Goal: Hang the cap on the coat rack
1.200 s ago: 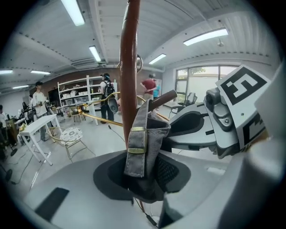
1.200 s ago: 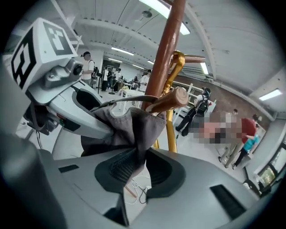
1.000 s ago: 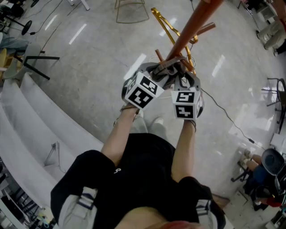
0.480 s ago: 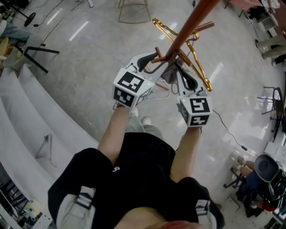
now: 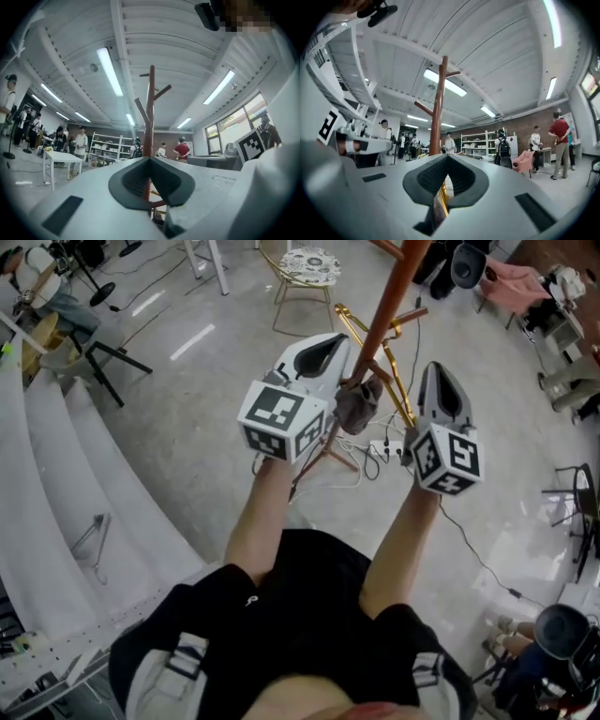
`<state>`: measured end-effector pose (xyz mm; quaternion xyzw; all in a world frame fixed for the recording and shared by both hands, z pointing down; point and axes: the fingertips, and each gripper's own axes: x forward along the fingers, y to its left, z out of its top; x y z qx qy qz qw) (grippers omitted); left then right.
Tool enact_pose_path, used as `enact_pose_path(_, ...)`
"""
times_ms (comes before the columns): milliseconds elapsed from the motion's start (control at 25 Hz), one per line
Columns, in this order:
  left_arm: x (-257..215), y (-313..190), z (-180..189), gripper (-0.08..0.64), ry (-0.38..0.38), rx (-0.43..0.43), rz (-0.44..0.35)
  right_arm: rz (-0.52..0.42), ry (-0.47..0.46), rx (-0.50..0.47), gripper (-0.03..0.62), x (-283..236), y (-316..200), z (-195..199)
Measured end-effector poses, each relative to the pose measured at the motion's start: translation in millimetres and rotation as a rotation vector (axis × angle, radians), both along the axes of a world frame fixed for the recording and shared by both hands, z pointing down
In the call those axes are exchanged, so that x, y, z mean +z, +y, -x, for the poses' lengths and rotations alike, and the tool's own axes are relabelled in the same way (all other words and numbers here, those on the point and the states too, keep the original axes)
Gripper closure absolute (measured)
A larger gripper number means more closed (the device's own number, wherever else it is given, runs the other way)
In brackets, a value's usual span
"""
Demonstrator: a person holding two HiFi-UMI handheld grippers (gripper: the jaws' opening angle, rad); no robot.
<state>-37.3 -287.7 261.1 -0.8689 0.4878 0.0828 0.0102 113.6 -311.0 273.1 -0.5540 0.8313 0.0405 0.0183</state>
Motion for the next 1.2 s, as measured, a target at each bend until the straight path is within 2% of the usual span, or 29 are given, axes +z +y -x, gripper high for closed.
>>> enact_pose_path(120,9.2,11.6,0.8,0.561,0.009,-0.050,0.025,-0.019,-0.066,0.013,0.597,-8.3,7.8,-7.8)
enact_pose_path(280,18.0,15.4,3.4,0.561,-0.011,-0.122,0.047,0.027,-0.057,-0.005,0.598,11.7,11.9,-2.2)
enact_pose_path(400,23.7,13.1,1.9,0.561,-0.024,-0.146,0.061,0.039,-0.043,-0.042,0.597,20.5,12.7,8.0)
enact_pose_path(600,24.0,11.5,-5.9,0.561,-0.025,-0.140,0.057,0.032,-0.013,-0.085,0.597,23.6,16.5,19.1)
enact_pose_path(960,17.0,4.9,-17.3,0.561,-0.034,-0.119,0.038,0.017,-0.006,-0.086,0.597,16.8,12.6,10.4)
enact_pose_path(1200,27.6,1.2,-27.9,0.560,-0.051,-0.085,0.074,0.021,-0.005,-0.099,0.597,18.8,8.6,10.8)
